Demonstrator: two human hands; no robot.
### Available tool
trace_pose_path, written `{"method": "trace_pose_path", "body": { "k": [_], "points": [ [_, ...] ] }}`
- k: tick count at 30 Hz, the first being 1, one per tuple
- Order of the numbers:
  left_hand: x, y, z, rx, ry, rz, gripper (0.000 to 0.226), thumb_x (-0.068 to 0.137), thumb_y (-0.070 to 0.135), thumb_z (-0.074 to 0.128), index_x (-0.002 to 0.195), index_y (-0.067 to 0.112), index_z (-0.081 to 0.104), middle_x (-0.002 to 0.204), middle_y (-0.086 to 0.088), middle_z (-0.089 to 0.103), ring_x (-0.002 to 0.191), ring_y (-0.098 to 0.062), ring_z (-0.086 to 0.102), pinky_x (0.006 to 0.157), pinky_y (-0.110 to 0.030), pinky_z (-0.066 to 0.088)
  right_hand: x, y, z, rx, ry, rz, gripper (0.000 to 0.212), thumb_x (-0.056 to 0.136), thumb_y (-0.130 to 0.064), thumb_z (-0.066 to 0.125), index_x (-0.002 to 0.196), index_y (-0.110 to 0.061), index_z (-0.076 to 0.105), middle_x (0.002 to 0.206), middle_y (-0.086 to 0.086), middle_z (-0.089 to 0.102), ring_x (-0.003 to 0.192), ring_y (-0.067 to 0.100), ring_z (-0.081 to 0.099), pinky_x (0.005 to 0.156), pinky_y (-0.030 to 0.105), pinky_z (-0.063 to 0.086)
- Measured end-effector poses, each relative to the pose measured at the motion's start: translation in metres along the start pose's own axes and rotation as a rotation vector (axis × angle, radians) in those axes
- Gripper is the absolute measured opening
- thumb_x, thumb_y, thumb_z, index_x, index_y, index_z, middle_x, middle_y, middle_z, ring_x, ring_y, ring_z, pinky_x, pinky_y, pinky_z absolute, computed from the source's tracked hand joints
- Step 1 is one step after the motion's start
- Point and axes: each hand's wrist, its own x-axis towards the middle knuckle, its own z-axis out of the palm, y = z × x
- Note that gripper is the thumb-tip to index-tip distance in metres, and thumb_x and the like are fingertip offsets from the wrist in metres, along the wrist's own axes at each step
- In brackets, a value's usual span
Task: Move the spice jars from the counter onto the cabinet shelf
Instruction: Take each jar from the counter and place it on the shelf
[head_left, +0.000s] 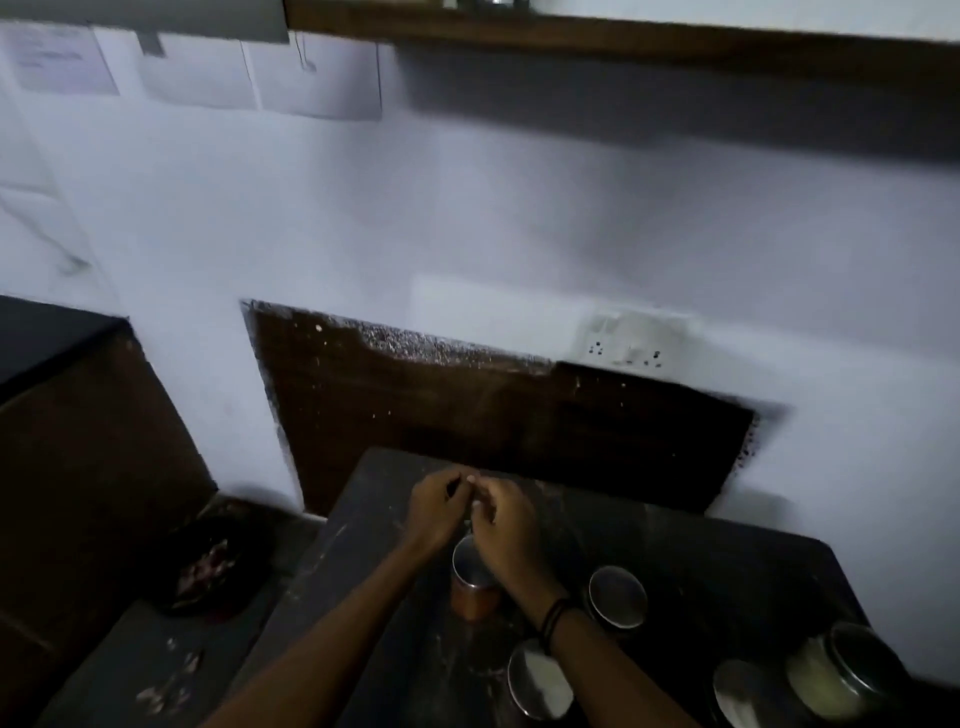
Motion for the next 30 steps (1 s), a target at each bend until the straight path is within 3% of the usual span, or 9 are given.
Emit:
{"method": "trace_pose_path", "body": {
  "k": [3, 7, 11, 16, 18, 20, 23, 27, 30],
  "points": [
    [-0.018, -0.035, 0.018, 0.093, -0.141, -0.082, 0.021, 0.098, 0.017, 0.054, 0.091, 0.031, 0.067, 0.088, 0.011, 0.068, 0.083, 0.007, 0.063, 0.069, -0.01, 0.046, -0.025, 0.037, 0.025, -0.14, -0.122, 0.106, 0.035, 0.093, -0.022, 0.052, 0.128, -0.021, 0.057, 0.129, 0.002, 0.052, 0.121, 0.021, 0.05, 0.102, 0.037, 0.045],
    [-0.038, -0.062, 0.037, 0.16, -0.211, -0.151, 0.02, 0.1, 0.02, 0.051, 0.114, 0.02, 0.065, 0.11, 0.009, 0.065, 0.099, -0.001, 0.061, 0.086, -0.019, 0.048, -0.054, 0.062, 0.044, -0.244, -0.209, 0.112, 0.048, 0.089, -0.03, 0.057, 0.135, -0.027, 0.044, 0.137, 0.001, 0.035, 0.127, 0.021, 0.04, 0.106, 0.036, 0.042],
    [-0.045, -0.067, 0.042, 0.056, -0.244, -0.261, 0.03, 0.103, 0.021, 0.046, 0.131, 0.017, 0.056, 0.124, -0.003, 0.064, 0.11, -0.015, 0.061, 0.095, -0.028, 0.048, -0.063, 0.071, 0.052, -0.247, -0.207, 0.15, 0.061, 0.088, -0.033, 0.06, 0.14, -0.031, 0.029, 0.135, 0.007, 0.03, 0.119, 0.024, 0.046, 0.094, 0.033, 0.05],
    [-0.043, -0.061, 0.039, 0.002, -0.22, -0.33, 0.02, 0.103, 0.019, 0.046, 0.114, 0.017, 0.062, 0.108, -0.004, 0.067, 0.091, -0.01, 0.064, 0.08, -0.025, 0.052, -0.059, 0.073, 0.055, -0.127, -0.188, 0.189, 0.063, 0.087, -0.036, 0.067, 0.138, -0.035, 0.031, 0.135, 0.005, 0.033, 0.113, 0.015, 0.05, 0.09, 0.029, 0.054],
    [-0.045, -0.055, 0.036, -0.049, -0.203, -0.351, 0.023, 0.104, 0.019, 0.044, 0.116, 0.013, 0.063, 0.108, -0.006, 0.067, 0.093, -0.014, 0.065, 0.082, -0.027, 0.054, -0.054, 0.072, 0.053, -0.076, -0.169, 0.215, 0.071, 0.082, -0.039, 0.073, 0.139, -0.036, 0.032, 0.135, 0.005, 0.034, 0.113, 0.015, 0.052, 0.087, 0.028, 0.055],
    [-0.051, -0.048, 0.031, -0.12, -0.161, -0.361, 0.026, 0.105, 0.018, 0.041, 0.119, 0.01, 0.062, 0.112, -0.01, 0.067, 0.1, -0.02, 0.066, 0.091, -0.04, 0.055, -0.049, 0.071, 0.049, -0.048, -0.145, 0.219, 0.081, 0.076, -0.041, 0.078, 0.14, -0.035, 0.029, 0.136, 0.004, 0.034, 0.111, 0.014, 0.051, 0.075, 0.021, 0.053],
    [-0.055, -0.035, 0.026, -0.232, -0.049, -0.426, 0.029, 0.105, 0.02, 0.04, 0.121, 0.006, 0.061, 0.116, -0.014, 0.066, 0.104, -0.023, 0.066, 0.095, -0.044, 0.055, -0.043, 0.065, 0.039, 0.061, -0.083, 0.214, 0.089, 0.071, -0.036, 0.083, 0.141, -0.036, 0.028, 0.137, -0.003, 0.033, 0.115, 0.009, 0.044, 0.063, 0.009, 0.041],
    [-0.053, -0.021, 0.02, -0.274, 0.073, -0.408, 0.03, 0.106, 0.022, 0.04, 0.11, 0.005, 0.065, 0.11, -0.015, 0.067, 0.102, -0.026, 0.064, 0.094, -0.047, 0.054, -0.028, 0.058, 0.018, 0.275, 0.001, 0.112, 0.074, 0.075, -0.018, 0.079, 0.134, -0.032, 0.036, 0.133, -0.004, 0.048, 0.12, 0.011, 0.049, 0.087, 0.008, 0.038],
    [-0.048, -0.012, 0.015, -0.263, 0.135, -0.316, 0.027, 0.105, 0.018, 0.042, 0.096, 0.006, 0.065, 0.099, -0.015, 0.066, 0.093, -0.029, 0.063, 0.084, -0.044, 0.053, -0.021, 0.052, 0.0, 0.421, -0.028, 0.101, 0.072, 0.078, -0.012, 0.077, 0.136, -0.026, 0.037, 0.134, 0.001, 0.051, 0.122, 0.016, 0.053, 0.098, 0.027, 0.048]
  ]
}}
